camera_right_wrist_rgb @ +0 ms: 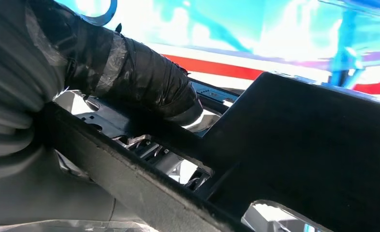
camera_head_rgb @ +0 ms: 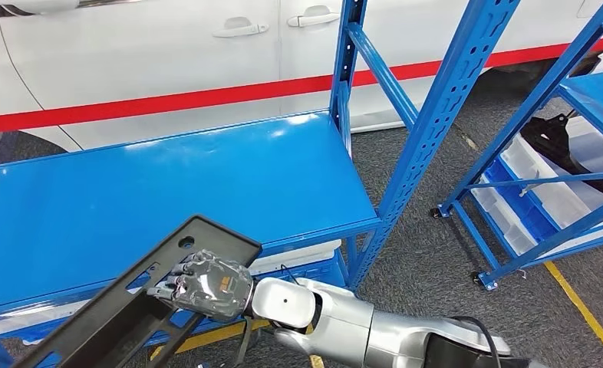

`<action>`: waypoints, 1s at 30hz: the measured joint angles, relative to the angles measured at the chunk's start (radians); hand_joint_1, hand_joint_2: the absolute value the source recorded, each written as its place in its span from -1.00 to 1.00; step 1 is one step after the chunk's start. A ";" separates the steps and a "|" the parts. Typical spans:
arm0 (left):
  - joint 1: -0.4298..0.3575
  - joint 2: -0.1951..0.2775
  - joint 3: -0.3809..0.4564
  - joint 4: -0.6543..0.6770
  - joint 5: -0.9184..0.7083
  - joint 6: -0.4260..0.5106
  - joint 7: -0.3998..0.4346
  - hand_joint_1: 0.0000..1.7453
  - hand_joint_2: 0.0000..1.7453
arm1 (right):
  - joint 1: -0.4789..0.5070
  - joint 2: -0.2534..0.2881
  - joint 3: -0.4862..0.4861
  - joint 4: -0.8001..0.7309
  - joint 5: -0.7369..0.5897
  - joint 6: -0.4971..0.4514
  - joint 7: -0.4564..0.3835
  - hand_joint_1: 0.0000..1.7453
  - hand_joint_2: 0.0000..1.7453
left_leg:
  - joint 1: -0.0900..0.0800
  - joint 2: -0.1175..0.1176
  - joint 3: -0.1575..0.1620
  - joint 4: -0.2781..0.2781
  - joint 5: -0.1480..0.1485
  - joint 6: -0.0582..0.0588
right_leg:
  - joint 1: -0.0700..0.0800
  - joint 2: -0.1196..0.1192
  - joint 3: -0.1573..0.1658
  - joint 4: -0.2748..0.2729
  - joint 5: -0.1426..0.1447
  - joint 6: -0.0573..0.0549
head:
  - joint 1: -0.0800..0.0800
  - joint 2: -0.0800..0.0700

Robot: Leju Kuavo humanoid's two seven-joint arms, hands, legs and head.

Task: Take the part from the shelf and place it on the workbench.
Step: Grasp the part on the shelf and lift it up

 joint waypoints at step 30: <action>0.001 -0.007 0.002 0.000 -0.020 -0.052 0.004 -1.00 -1.00 | 0.022 -0.043 0.045 -0.071 -0.005 -0.016 -0.001 1.00 1.00 | 0.000 0.000 0.000 0.000 0.000 0.000 | 0.000 0.000 0.000 0.000 0.000 0.000 | 0.000 0.000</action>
